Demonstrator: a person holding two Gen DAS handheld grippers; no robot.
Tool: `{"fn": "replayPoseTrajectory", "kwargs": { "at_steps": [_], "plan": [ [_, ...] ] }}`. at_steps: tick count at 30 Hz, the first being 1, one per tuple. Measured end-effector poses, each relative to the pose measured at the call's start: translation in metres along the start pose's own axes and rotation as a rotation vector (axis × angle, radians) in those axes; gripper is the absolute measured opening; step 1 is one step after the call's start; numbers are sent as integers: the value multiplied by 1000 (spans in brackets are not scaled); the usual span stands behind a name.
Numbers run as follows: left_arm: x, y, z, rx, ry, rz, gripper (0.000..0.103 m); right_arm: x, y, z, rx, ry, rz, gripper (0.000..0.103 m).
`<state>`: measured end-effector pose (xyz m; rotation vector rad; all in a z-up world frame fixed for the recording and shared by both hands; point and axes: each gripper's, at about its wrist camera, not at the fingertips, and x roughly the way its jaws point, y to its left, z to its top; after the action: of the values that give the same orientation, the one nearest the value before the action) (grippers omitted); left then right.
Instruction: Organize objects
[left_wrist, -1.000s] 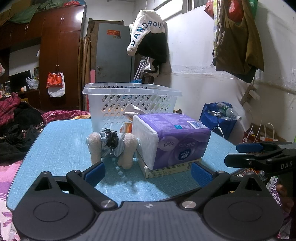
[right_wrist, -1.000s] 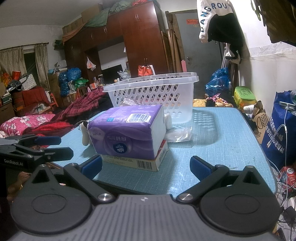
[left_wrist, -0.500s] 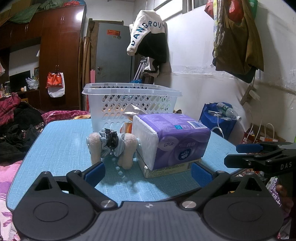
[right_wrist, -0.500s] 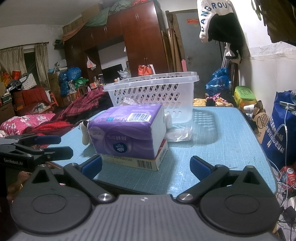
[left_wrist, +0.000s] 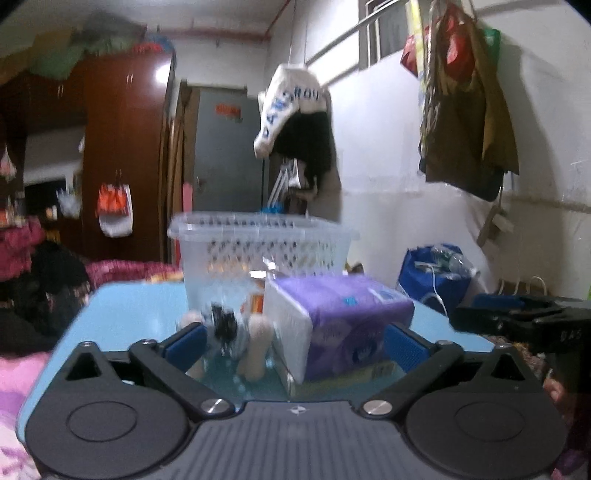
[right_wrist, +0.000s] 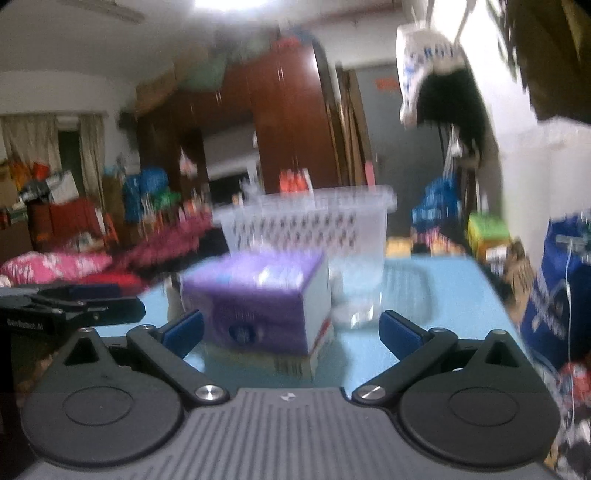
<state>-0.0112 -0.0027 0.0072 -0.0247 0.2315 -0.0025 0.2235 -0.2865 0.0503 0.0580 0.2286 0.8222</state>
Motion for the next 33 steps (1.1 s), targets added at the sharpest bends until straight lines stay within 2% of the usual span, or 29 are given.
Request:
{"fn": "replayPoseTrajectory", "kwargs": {
  "at_steps": [3, 7, 9, 11, 12, 16, 21, 22, 24, 29, 33],
  "plan": [
    [5, -3, 0, 47, -67, 1, 103, 0, -1, 0, -40, -58, -10, 103],
    [24, -2, -1, 57, -23, -2, 103, 15, -2, -2, -67, -19, 12, 103],
    [33, 3, -4, 40, -12, -40, 103, 28, -9, -4, -30, 28, 36, 103],
    [41, 7, -9, 18, 2, -93, 98, 36, -15, -8, -3, 46, 73, 103],
    [45, 8, -11, 19, 6, -108, 93, 36, -18, -9, 0, 43, 86, 103],
    [57, 6, -21, 41, 9, -111, 70, 42, -23, -16, -39, 51, 102, 86],
    [66, 4, -28, 69, -11, -154, 66, 47, -22, -18, -63, 52, 146, 74],
    [68, 3, -29, 74, -11, -164, 62, 49, -22, -18, -63, 54, 163, 72],
    [70, -2, -31, 88, -14, -161, 62, 53, -20, -20, -58, 64, 214, 66],
    [64, -5, -33, 106, -36, -132, 58, 41, -8, -21, -123, 44, 174, 61],
    [49, -6, -28, 113, -90, -138, 57, 24, 1, -13, -174, 6, 150, 58]
  ]
}}
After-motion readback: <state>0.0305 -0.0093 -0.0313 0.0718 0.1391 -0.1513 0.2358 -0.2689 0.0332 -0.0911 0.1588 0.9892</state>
